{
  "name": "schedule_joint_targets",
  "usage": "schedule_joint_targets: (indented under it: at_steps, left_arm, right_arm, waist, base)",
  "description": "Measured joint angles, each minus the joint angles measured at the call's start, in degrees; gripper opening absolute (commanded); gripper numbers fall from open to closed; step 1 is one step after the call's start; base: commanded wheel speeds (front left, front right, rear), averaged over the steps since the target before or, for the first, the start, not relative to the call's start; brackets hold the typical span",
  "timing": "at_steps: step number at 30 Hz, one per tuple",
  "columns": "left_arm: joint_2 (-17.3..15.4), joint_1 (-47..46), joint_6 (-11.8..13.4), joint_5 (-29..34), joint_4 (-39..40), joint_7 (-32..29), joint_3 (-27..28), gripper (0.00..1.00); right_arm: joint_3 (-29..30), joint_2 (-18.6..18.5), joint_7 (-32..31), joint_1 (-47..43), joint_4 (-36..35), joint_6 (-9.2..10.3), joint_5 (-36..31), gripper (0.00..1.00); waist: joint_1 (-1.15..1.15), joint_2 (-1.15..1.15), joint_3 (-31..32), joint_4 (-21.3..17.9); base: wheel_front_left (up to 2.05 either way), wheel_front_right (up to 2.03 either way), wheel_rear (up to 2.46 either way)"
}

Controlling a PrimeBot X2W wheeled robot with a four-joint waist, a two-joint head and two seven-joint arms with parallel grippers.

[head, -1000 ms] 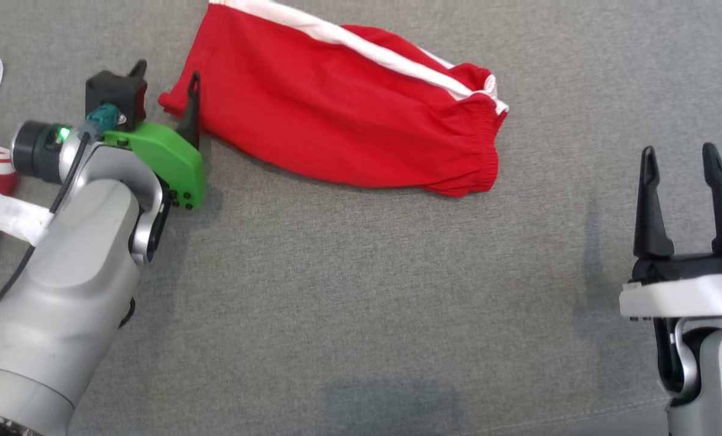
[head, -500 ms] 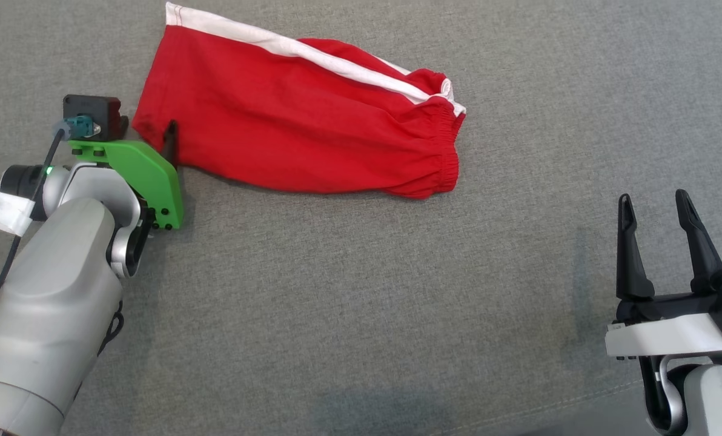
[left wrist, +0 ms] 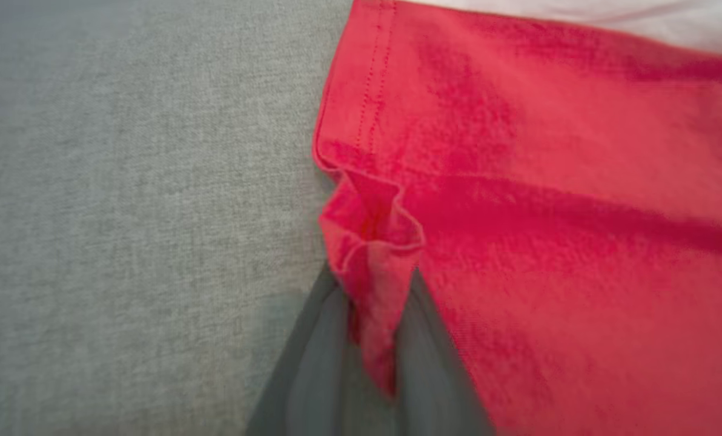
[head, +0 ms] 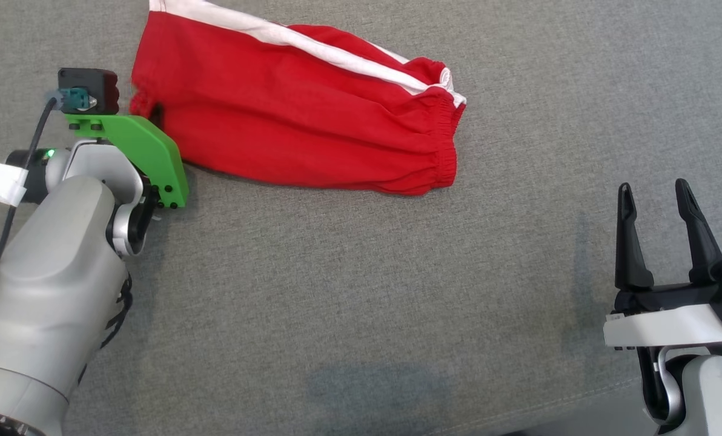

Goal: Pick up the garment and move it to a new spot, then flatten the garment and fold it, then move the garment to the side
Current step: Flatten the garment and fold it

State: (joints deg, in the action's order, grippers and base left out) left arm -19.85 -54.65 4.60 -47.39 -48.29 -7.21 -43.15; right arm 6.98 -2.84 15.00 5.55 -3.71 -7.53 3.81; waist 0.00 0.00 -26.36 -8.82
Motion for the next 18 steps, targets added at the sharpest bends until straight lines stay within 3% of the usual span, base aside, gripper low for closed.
schedule_joint_targets:
  at_steps: [10,18]
  left_arm:
    - [1.0,2.3,-0.5,-1.6,1.4,1.3,0.4,0.0]
    - [2.4,8.1,0.7,-2.9,4.5,7.8,1.9,0.0]
  right_arm:
    - [-0.3,0.0,0.0,0.7,0.2,0.0,0.0,1.0]
    - [-1.0,0.0,0.0,0.6,1.0,0.0,0.4,1.0]
  waist:
    - [0.0,0.0,1.0,1.3]
    - [0.0,0.0,3.3,2.3]
  base:
    - [0.0,0.0,0.0]
    - [0.0,0.0,0.0]
